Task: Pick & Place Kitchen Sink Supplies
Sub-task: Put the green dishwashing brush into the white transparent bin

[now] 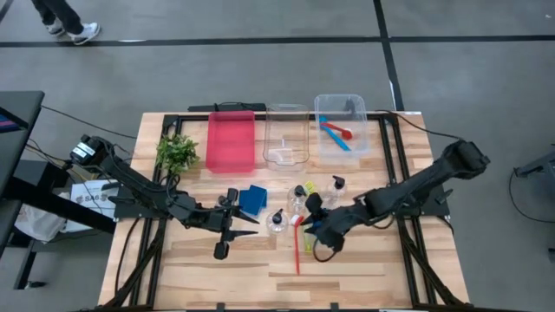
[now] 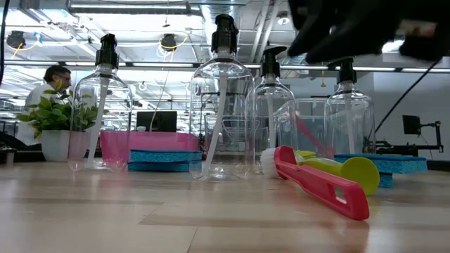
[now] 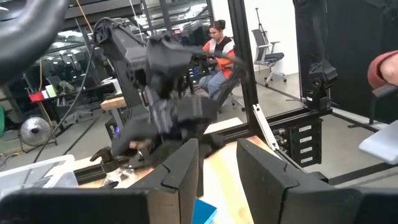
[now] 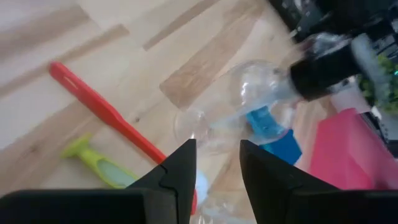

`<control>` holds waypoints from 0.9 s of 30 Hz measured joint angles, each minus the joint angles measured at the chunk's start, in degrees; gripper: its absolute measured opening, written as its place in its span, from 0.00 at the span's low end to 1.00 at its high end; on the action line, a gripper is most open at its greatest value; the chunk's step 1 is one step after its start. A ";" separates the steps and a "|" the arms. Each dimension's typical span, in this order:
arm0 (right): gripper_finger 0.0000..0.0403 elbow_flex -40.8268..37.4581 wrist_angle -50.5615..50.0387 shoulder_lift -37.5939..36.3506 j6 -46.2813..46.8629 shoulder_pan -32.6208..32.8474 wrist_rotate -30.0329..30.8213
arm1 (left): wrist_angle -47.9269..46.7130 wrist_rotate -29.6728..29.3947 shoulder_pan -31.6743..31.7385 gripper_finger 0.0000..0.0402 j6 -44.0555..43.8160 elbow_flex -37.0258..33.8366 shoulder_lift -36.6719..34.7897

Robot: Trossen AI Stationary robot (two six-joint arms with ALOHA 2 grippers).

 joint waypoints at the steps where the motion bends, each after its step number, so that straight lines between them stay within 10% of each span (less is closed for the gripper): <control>1: 0.29 0.00 0.69 1.32 -0.02 -0.02 0.04 | 0.00 0.00 0.00 0.28 0.00 0.00 0.00; 27: 0.26 11.02 -16.80 16.24 5.25 3.12 -7.11 | -0.95 0.00 0.00 0.28 0.00 0.00 0.00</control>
